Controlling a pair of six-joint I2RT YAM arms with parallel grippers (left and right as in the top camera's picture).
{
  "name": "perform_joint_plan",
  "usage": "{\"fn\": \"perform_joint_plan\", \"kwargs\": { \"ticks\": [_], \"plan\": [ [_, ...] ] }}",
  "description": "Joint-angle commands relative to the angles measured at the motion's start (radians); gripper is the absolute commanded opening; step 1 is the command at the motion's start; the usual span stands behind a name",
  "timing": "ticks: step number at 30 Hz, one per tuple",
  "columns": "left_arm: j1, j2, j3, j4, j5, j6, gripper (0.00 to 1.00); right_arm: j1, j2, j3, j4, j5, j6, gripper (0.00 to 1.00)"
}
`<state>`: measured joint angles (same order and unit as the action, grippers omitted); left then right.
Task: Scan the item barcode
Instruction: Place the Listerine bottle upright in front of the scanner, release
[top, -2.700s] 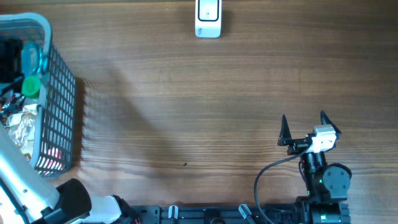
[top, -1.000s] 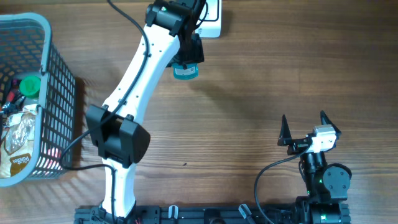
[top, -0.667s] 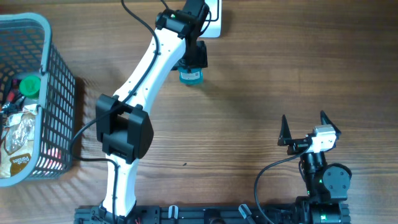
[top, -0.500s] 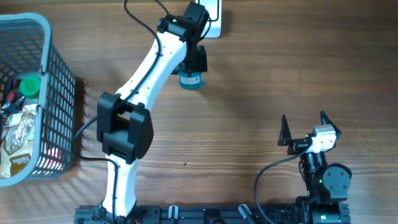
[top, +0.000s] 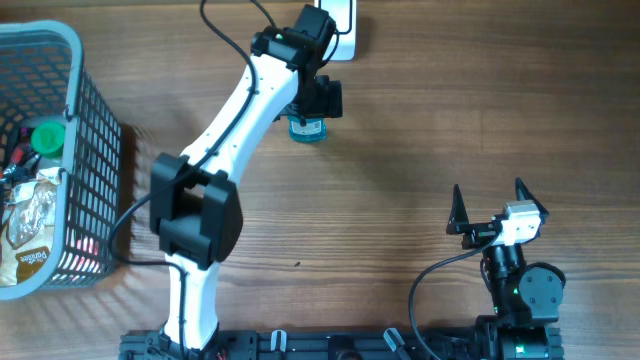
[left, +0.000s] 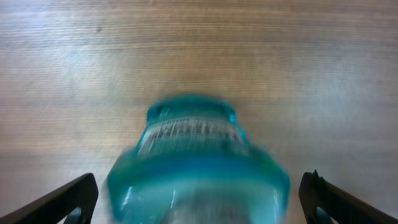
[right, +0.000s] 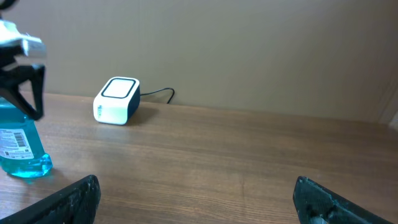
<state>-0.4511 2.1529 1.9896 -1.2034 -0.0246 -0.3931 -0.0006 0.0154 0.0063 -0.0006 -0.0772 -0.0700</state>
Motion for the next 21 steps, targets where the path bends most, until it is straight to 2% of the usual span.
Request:
{"fn": "perform_joint_plan", "kwargs": {
  "ticks": [1, 3, 6, 8, 14, 15, 18, 21],
  "plan": [
    [-0.002, -0.195, 0.161, -0.09, 0.0, 0.05, 1.0, 0.002, -0.008, -0.001, 0.003, 0.01, -0.008, 1.0],
    [-0.001, -0.278, 0.28, -0.148, -0.035, 0.053, 1.0, 0.002, -0.008, -0.001, 0.003, 0.01, -0.008, 1.0],
    [0.037, -0.411, 0.446, -0.198, -0.206, 0.045, 1.0, 0.001, -0.008, -0.001, 0.003, 0.01, -0.008, 1.0],
    [0.141, -0.493, 0.483, -0.206, -0.309, 0.006, 1.0, 0.002, -0.008, -0.001, 0.003, 0.01, -0.008, 1.0],
    [0.726, -0.565, 0.483, -0.412, -0.194, -0.201, 1.0, 0.002, -0.008, -0.001, 0.003, 0.01, -0.008, 1.0],
    [0.883, -0.552, 0.478, -0.48, -0.144, -0.246, 1.0, 0.001, -0.008, -0.001, 0.002, 0.01, -0.008, 1.0],
    [1.042, -0.549, 0.415, -0.465, -0.077, -0.245, 1.0, 0.002, -0.008, -0.001, 0.003, 0.01, -0.008, 1.0],
    [1.123, -0.549, 0.322, -0.381, -0.077, -0.256, 1.0, 0.002, -0.008, -0.001, 0.003, 0.01, -0.008, 1.0]
  ]
}}
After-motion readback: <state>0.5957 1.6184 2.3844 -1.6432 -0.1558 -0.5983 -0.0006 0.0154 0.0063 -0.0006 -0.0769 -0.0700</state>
